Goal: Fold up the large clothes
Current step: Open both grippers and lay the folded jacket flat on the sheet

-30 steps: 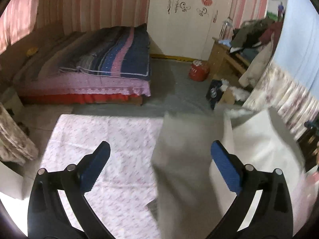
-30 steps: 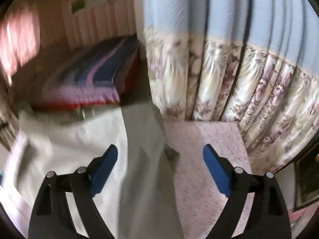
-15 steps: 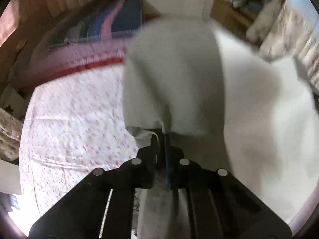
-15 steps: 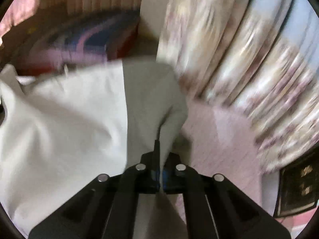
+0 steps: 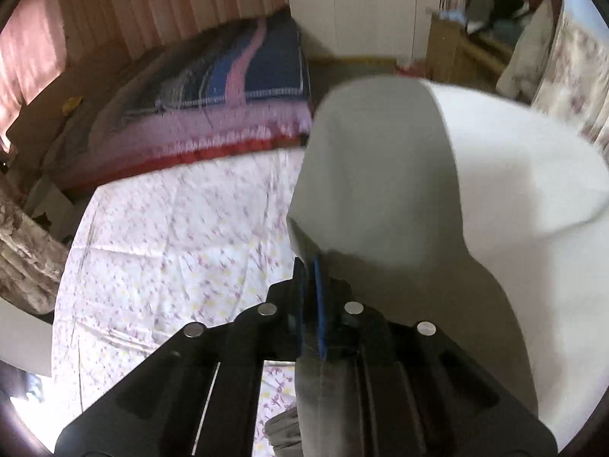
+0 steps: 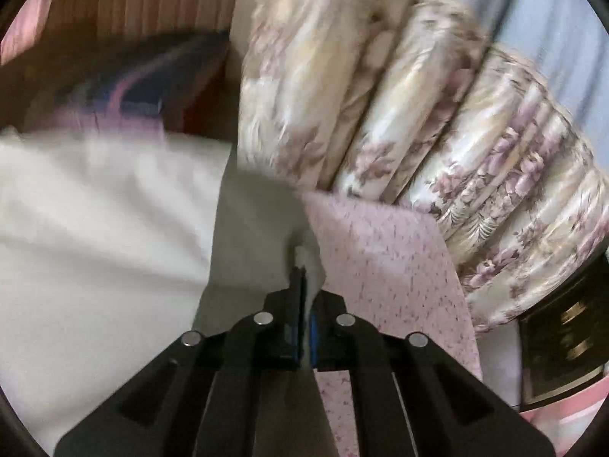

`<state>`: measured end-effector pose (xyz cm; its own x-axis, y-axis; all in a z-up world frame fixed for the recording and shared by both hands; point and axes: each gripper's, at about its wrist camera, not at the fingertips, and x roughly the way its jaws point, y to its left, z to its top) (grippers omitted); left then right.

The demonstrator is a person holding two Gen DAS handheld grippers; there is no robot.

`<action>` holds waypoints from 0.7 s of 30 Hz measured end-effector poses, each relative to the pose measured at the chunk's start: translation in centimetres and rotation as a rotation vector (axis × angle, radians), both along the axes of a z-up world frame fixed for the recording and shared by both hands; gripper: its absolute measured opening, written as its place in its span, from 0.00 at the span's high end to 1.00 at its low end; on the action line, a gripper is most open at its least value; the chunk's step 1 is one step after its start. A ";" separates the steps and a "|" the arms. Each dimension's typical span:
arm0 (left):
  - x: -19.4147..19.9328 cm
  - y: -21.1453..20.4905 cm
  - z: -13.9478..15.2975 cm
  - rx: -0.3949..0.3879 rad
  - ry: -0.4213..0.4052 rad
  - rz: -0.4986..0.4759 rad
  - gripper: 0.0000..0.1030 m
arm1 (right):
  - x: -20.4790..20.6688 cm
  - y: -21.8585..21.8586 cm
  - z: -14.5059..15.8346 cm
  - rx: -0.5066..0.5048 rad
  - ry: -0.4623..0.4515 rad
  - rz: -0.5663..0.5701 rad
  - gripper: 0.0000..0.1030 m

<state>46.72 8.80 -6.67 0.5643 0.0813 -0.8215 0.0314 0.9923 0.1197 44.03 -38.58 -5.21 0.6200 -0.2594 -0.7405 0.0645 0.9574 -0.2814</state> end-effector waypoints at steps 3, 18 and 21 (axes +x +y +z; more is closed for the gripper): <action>-1.1 -1.0 1.9 0.126 -0.031 0.010 0.80 | -1.0 0.5 1.1 -0.030 0.022 0.006 0.92; -13.2 -7.1 8.8 -0.209 -0.137 -0.095 0.34 | -14.9 5.0 5.8 0.146 -0.205 0.230 0.43; -15.0 -9.3 7.4 -0.171 -0.148 -0.124 0.34 | -17.4 6.2 4.7 0.093 -0.185 0.276 0.56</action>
<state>31.76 -0.53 0.77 0.6763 -0.1292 -0.7252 0.1490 0.9881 -0.0371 26.65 -32.36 -0.56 0.7835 0.0002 -0.6214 -0.1587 0.9669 -0.1999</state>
